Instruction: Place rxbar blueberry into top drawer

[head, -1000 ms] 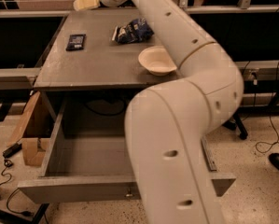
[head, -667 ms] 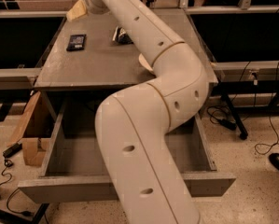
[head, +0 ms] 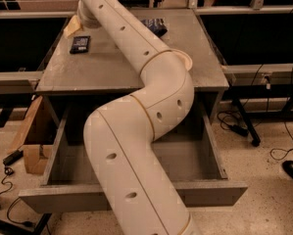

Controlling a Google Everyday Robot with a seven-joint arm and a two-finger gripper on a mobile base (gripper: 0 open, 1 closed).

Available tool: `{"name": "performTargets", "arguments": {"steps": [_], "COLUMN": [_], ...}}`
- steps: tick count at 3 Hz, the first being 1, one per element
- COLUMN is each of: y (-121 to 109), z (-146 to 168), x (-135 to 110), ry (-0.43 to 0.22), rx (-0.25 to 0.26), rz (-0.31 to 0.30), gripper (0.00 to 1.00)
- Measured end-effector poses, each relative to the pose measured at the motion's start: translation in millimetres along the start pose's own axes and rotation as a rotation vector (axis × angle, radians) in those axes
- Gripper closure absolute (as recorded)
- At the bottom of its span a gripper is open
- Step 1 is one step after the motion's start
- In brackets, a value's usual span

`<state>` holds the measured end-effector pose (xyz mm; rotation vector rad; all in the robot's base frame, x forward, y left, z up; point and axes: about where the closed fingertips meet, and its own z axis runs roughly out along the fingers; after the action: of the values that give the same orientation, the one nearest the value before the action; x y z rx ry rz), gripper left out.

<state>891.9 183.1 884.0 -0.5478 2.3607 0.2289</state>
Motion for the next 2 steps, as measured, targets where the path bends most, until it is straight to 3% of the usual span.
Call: {"name": "performTargets", "arguments": {"steps": [1,2], "y": [6.8,7.1], "z": [10.1,21.7], "x": [8.9,14.9], "ry": [0.034,0.054], "rx": [-0.003,0.026], "rz": [0.006,-0.012], "gripper": [0.00,0.00]}}
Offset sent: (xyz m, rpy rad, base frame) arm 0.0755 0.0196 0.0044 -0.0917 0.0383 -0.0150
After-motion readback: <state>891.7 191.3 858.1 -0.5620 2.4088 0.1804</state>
